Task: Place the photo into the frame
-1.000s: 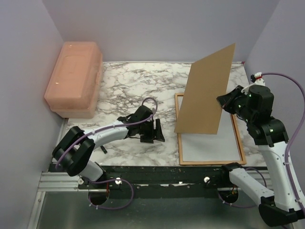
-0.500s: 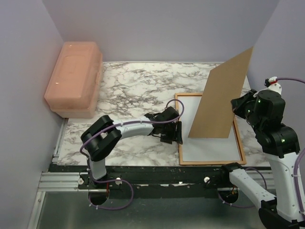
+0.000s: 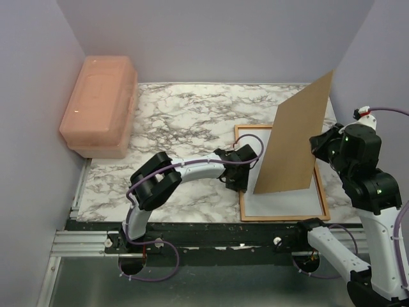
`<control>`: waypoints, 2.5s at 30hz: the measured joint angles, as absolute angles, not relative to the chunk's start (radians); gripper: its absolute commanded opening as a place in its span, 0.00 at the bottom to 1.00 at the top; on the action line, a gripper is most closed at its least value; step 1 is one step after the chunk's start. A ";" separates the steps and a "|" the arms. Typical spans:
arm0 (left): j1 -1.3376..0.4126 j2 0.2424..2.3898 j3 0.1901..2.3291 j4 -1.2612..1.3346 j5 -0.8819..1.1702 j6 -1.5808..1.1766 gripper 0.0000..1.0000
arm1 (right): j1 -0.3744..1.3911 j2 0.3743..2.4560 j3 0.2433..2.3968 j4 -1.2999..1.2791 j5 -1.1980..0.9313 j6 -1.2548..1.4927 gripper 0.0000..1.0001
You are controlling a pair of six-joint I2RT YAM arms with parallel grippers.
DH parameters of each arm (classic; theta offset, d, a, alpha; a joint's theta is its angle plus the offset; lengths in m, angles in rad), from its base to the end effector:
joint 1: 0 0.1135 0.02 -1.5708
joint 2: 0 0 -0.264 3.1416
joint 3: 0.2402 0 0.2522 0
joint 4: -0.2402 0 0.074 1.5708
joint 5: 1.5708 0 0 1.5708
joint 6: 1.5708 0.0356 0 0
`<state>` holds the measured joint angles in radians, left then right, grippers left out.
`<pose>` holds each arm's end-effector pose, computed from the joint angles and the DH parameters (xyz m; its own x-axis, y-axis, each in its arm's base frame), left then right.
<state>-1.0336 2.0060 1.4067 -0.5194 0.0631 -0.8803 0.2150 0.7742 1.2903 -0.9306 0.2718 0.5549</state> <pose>0.2106 -0.3579 0.1657 -0.9651 0.1168 -0.2345 0.2002 0.9060 -0.3729 0.1132 0.0149 0.4275 -0.3162 0.4504 -0.8349 0.2367 0.8897 0.3904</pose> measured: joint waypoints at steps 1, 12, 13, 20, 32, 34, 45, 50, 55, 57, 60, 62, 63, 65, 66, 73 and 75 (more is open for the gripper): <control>-1.033 2.008 1.406 -0.522 0.058 -0.878 0.25 | 0.215 0.776 1.286 -0.931 0.268 0.554 0.00; -0.946 1.870 1.189 -0.419 0.059 -0.885 0.04 | 0.215 0.813 1.178 -0.905 0.082 0.543 0.00; -0.922 1.847 1.157 -0.409 0.061 -0.877 0.03 | 0.215 0.820 1.169 -0.900 0.059 0.543 0.01; -0.827 1.690 0.953 -0.339 0.059 -0.815 0.00 | 0.215 0.836 1.128 -0.857 -0.053 0.543 0.01; -0.775 1.471 0.730 -0.336 0.039 -0.792 0.07 | 0.215 0.836 1.099 -0.765 -0.167 0.594 0.00; -0.773 1.449 0.712 -0.337 0.038 -0.794 0.16 | 0.215 0.836 1.078 -0.742 -0.188 0.609 0.00; -0.725 1.308 0.631 -0.398 0.091 -0.790 0.62 | 0.215 0.845 1.002 -0.643 -0.266 0.675 0.00; -0.636 1.171 0.550 -0.384 0.152 -0.792 0.58 | 0.215 0.843 0.942 -0.593 -0.287 0.710 0.00; -0.566 1.103 0.496 -0.364 0.202 -0.790 0.50 | 0.215 0.836 0.873 -0.551 -0.310 0.754 0.01; -0.555 1.105 0.483 -0.352 0.216 -0.790 0.48 | 0.215 0.829 0.855 -0.539 -0.318 0.768 0.00; -0.552 1.118 0.474 -0.334 0.237 -0.790 0.47 | 0.215 0.811 0.829 -0.520 -0.324 0.784 0.01; -0.552 1.131 0.474 -0.320 0.248 -0.790 0.46 | 0.215 0.797 0.808 -0.513 -0.324 0.791 0.00; -0.552 1.140 0.473 -0.308 0.253 -0.790 0.46 | 0.215 0.791 0.797 -0.509 -0.325 0.795 0.00; -0.551 1.154 0.468 -0.287 0.262 -0.790 0.46 | 0.215 0.781 0.772 -0.498 -0.326 0.805 0.00; -0.551 1.159 0.466 -0.282 0.266 -0.791 0.46 | 0.215 0.778 0.760 -0.493 -0.327 0.812 0.01; -0.552 1.186 0.464 -0.244 0.287 -0.793 0.45 | 0.215 0.777 0.731 -0.474 -0.349 0.840 0.00; -0.551 1.192 0.464 -0.233 0.293 -0.793 0.45 | 0.215 0.776 0.731 -0.473 -0.353 0.841 0.01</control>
